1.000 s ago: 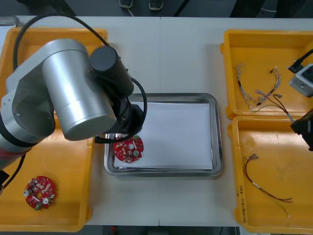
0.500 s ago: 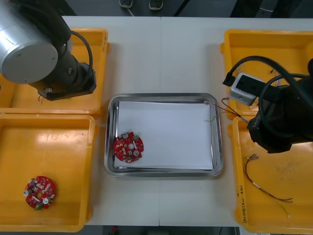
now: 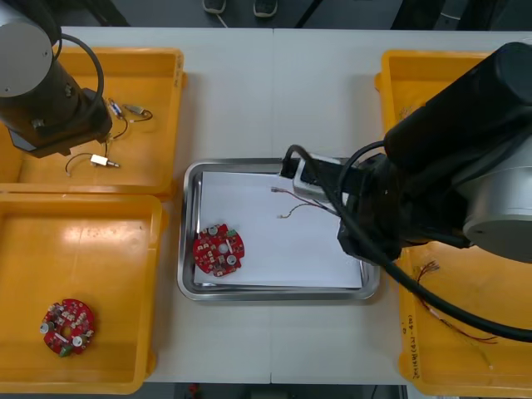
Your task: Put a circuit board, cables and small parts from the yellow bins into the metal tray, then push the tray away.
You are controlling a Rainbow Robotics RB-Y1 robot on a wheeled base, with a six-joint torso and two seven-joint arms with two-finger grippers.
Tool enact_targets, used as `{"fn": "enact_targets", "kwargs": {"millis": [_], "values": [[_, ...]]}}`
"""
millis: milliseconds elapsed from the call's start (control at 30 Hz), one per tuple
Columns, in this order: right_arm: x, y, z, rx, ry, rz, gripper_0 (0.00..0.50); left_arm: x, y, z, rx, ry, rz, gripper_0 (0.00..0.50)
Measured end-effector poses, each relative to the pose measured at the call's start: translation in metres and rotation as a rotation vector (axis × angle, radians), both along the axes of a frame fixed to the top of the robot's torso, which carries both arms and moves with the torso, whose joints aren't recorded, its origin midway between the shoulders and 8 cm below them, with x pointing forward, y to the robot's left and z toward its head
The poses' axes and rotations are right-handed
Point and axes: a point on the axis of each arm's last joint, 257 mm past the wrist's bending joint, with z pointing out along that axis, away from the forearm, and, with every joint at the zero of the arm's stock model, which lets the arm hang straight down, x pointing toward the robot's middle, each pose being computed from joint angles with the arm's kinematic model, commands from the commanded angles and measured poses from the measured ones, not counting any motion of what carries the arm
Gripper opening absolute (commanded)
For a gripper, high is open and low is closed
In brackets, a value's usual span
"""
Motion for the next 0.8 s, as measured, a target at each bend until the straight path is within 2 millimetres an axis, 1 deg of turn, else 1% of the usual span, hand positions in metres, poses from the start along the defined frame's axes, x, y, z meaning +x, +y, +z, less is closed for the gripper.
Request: {"fn": "enact_targets", "kwargs": {"millis": [133,300,433,600,800], "values": [[0.008,0.007,-0.01,-0.069,-0.02,0.096,0.0,0.011,0.013,0.0,-0.022,-0.016,0.046,0.5],[0.022,0.003,-0.024,-0.119,-0.03,0.066,0.0,0.026,0.026,-0.007,-0.043,-0.024,0.062,0.5],[0.03,0.002,-0.042,-0.197,-0.03,0.102,0.0,0.037,0.033,-0.012,-0.051,-0.028,0.058,0.5],[0.039,0.013,-0.062,-0.194,-0.013,0.088,0.0,0.05,0.041,-0.019,-0.074,-0.04,0.08,0.5],[0.056,0.022,-0.085,-0.193,-0.03,0.082,0.0,0.06,0.041,-0.033,-0.062,-0.03,0.081,0.5]]}}
